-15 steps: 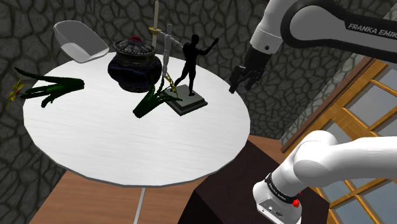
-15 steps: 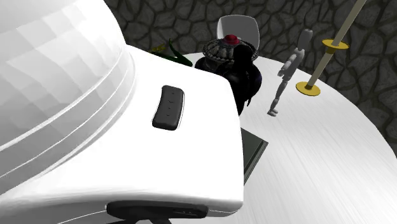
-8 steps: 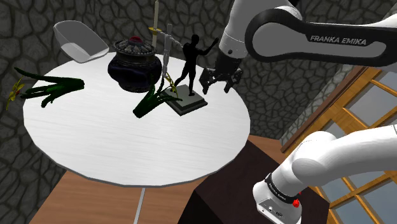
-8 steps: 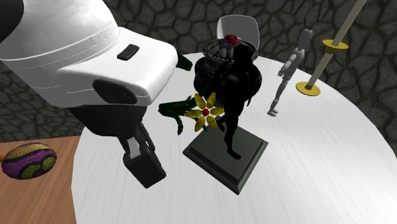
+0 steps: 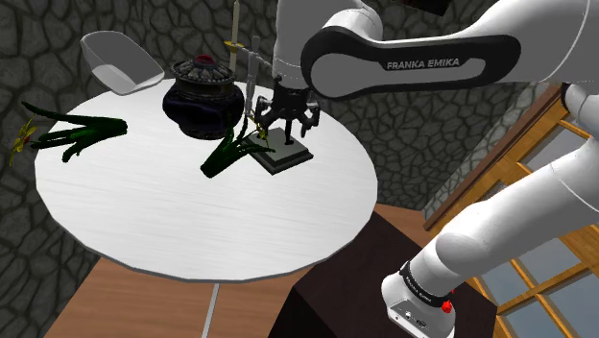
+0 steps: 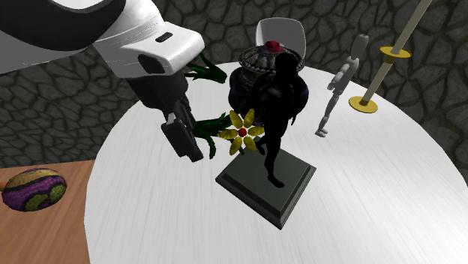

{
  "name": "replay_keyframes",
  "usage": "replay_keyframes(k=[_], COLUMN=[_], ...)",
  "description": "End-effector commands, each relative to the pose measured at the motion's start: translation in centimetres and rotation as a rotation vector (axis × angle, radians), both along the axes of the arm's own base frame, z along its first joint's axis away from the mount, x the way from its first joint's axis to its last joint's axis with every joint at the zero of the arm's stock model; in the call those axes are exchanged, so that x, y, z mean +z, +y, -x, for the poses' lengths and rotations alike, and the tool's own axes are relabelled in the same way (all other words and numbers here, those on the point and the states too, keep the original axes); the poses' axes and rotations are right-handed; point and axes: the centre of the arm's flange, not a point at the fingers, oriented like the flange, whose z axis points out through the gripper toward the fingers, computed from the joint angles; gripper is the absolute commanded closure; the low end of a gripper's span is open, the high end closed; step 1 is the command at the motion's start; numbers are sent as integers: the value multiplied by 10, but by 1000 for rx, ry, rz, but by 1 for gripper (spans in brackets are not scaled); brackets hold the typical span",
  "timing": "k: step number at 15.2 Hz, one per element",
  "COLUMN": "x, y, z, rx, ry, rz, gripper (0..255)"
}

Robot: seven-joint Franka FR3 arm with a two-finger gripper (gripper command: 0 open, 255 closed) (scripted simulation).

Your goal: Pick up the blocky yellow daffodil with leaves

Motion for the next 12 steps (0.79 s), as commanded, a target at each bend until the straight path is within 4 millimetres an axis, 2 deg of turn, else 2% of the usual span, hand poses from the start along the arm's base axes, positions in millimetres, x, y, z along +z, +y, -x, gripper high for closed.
replay_keyframes(k=[1, 6, 11, 12], x=[-11, -30, -49, -49], y=[18, 48, 67, 68], z=[-24, -86, -154, -154], rx=[-69, -224, -380, -381], ry=[-22, -66, -110, -110], rz=[25, 92, 159, 159], gripper=[0, 0, 0, 0])
